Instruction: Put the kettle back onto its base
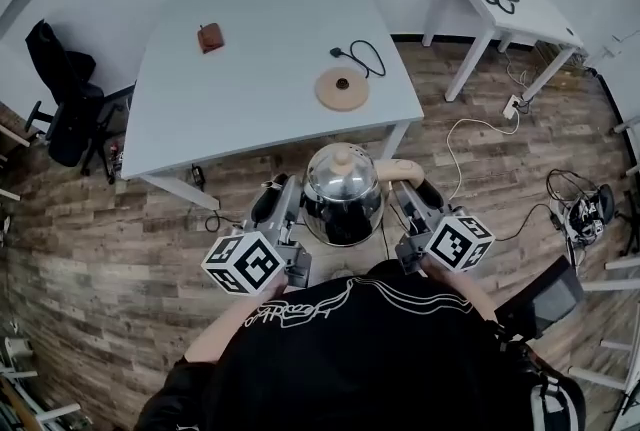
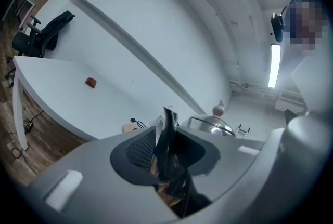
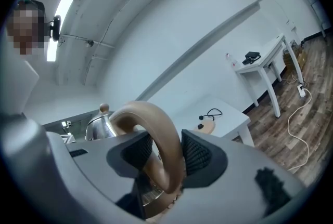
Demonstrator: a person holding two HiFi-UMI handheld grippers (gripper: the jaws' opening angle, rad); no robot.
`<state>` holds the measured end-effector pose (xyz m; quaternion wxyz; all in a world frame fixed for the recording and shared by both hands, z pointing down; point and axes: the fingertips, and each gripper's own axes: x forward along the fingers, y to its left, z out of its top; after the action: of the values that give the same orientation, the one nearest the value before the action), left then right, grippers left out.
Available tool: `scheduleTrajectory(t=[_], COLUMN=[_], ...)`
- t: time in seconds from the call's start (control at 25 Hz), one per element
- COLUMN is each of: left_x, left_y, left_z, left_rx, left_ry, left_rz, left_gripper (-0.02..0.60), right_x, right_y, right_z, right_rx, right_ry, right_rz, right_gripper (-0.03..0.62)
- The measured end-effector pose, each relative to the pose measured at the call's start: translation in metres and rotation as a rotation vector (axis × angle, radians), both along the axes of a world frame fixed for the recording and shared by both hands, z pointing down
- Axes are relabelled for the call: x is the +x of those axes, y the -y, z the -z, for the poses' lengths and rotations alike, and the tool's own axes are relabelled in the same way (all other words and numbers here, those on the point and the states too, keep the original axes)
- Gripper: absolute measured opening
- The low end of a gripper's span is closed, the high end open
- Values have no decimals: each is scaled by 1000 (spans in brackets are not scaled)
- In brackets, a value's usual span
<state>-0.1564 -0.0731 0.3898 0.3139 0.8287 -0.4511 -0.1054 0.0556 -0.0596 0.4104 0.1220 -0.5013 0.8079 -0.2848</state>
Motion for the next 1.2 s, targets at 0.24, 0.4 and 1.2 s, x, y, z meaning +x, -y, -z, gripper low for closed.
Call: scheduleTrajectory(t=[0.24,0.4,1.2], left_x=[2,10,43], left_y=[29,52,200], left_z=[-8,-10,-36], left_rx=[-15,-17,-6], left_ry=[5,13,28], left_rz=[0,9,44], left_gripper=[100,100,98], right_x=[2,9,43], right_y=[28,54,214], right_z=[-10,-14,-38], right_rx=[-21,-20,13], right_ry=[9,21,-10], right_rz=[-1,5,56], right_gripper=[175,175,175])
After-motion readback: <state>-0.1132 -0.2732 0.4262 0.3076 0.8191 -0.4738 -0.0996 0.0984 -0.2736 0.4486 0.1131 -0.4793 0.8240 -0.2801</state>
